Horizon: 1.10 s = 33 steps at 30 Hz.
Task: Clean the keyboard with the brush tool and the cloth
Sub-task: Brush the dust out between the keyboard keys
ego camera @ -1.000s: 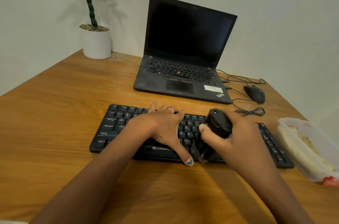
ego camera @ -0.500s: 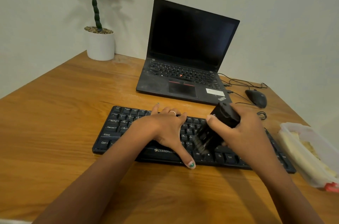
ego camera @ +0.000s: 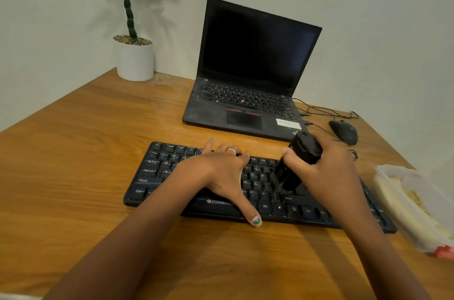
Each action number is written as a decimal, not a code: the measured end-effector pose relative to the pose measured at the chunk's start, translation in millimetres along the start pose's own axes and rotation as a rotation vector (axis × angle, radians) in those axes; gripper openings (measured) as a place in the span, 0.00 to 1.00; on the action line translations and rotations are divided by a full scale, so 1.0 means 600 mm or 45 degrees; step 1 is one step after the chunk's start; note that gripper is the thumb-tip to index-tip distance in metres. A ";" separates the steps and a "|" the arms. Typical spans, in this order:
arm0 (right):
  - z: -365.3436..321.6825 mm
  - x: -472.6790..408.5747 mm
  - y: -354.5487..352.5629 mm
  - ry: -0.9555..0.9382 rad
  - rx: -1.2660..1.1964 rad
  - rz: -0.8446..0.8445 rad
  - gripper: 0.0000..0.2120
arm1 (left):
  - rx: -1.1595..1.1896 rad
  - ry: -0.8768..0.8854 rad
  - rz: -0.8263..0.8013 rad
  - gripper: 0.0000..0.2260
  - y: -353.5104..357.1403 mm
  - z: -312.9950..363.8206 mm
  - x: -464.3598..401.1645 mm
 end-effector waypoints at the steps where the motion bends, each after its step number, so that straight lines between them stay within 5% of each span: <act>1: 0.003 0.003 0.007 0.041 -0.098 -0.066 0.08 | -0.005 0.002 0.001 0.58 0.000 0.000 0.000; 7: 0.005 -0.004 -0.007 0.016 0.049 0.010 0.07 | -0.006 0.009 0.014 0.59 0.001 -0.001 -0.002; 11: 0.006 0.001 0.014 0.097 -0.091 -0.148 0.09 | -0.017 0.011 0.017 0.59 0.001 -0.002 -0.003; 15: -0.002 -0.012 -0.006 0.024 0.026 -0.005 0.07 | 0.004 0.011 0.020 0.59 0.001 -0.002 -0.002; 19: -0.001 -0.005 0.020 0.090 -0.124 -0.164 0.08 | -0.004 0.011 0.019 0.59 0.000 -0.001 -0.002; 23: -0.002 -0.018 -0.003 0.003 0.055 0.054 0.10 | 0.006 0.012 0.020 0.59 0.001 -0.001 -0.002; 28: 0.002 -0.011 0.024 0.040 -0.105 -0.080 0.08 | 0.001 0.012 0.022 0.59 0.000 -0.001 -0.003; 33: -0.006 -0.026 0.012 -0.054 -0.010 0.076 0.08 | -0.002 0.019 0.027 0.58 0.000 -0.001 -0.003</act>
Point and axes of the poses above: each hand's wrist, its own x-axis away from the middle knuckle, its own y-axis out of the palm, z = x × y, the point moved 8 cm from there along -x, towards the middle knuckle, and after that the axes turned 7 degrees about z, right-handed, at the moved point
